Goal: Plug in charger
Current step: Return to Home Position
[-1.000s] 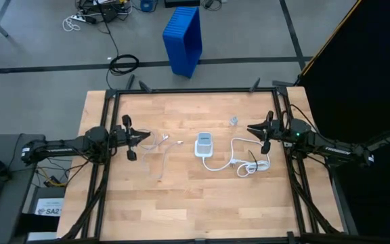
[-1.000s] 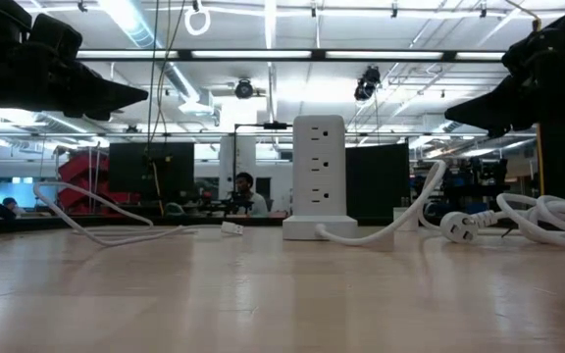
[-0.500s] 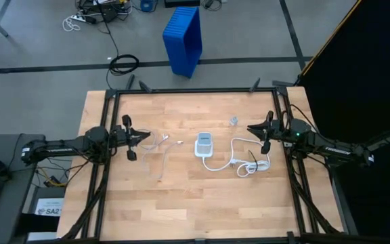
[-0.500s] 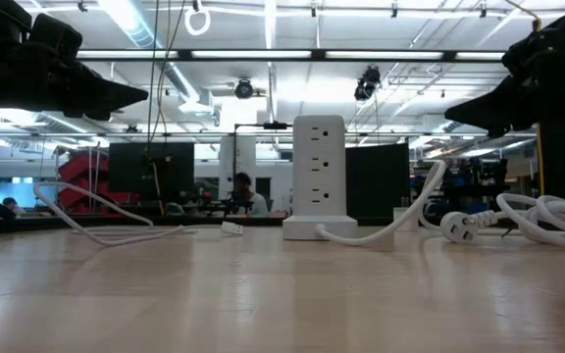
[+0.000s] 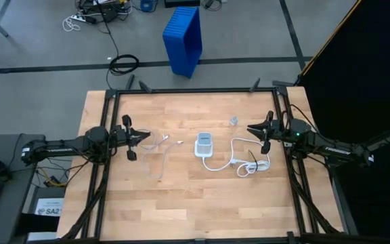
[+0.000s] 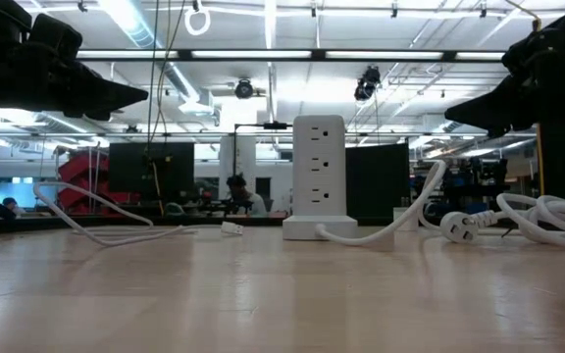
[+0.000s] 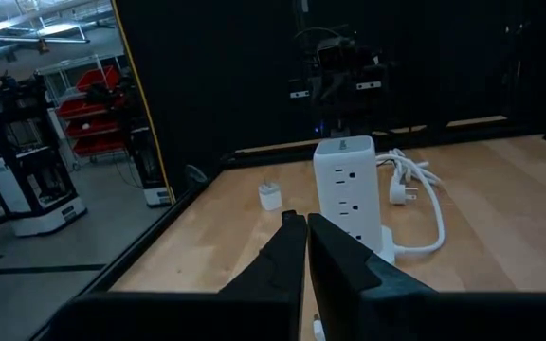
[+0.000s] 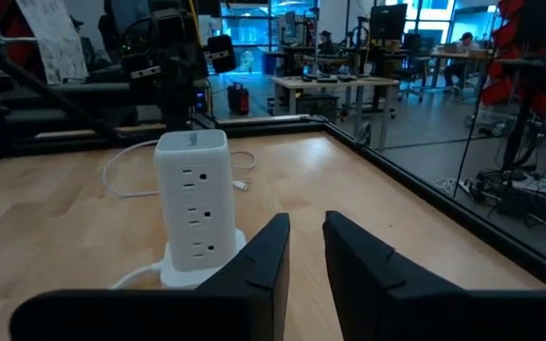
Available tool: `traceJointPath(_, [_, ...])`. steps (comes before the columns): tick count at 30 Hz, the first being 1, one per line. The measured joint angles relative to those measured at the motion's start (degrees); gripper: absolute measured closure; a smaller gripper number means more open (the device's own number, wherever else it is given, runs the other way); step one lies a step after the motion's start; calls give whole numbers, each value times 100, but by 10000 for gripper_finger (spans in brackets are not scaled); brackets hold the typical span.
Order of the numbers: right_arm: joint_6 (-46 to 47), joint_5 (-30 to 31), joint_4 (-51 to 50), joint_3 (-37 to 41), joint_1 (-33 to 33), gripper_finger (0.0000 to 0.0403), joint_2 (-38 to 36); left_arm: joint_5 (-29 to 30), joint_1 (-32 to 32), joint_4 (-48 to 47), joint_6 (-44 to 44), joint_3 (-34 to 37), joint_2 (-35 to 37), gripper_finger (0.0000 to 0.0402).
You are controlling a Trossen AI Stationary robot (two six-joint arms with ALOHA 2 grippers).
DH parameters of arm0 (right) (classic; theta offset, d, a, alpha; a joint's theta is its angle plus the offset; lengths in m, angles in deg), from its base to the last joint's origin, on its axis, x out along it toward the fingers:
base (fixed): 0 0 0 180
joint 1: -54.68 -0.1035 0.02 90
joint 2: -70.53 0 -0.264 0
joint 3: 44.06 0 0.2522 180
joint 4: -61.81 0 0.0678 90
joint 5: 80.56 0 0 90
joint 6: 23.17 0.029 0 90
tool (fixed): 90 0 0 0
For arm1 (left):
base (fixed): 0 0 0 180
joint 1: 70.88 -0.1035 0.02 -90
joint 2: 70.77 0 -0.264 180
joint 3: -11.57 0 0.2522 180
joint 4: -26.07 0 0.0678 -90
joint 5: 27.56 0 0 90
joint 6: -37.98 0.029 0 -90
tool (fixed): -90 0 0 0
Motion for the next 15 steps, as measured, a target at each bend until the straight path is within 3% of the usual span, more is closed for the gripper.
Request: traceJointPath(15, [0,0,0,0,0,372,-1,0,0,1,-1,0,0,401])
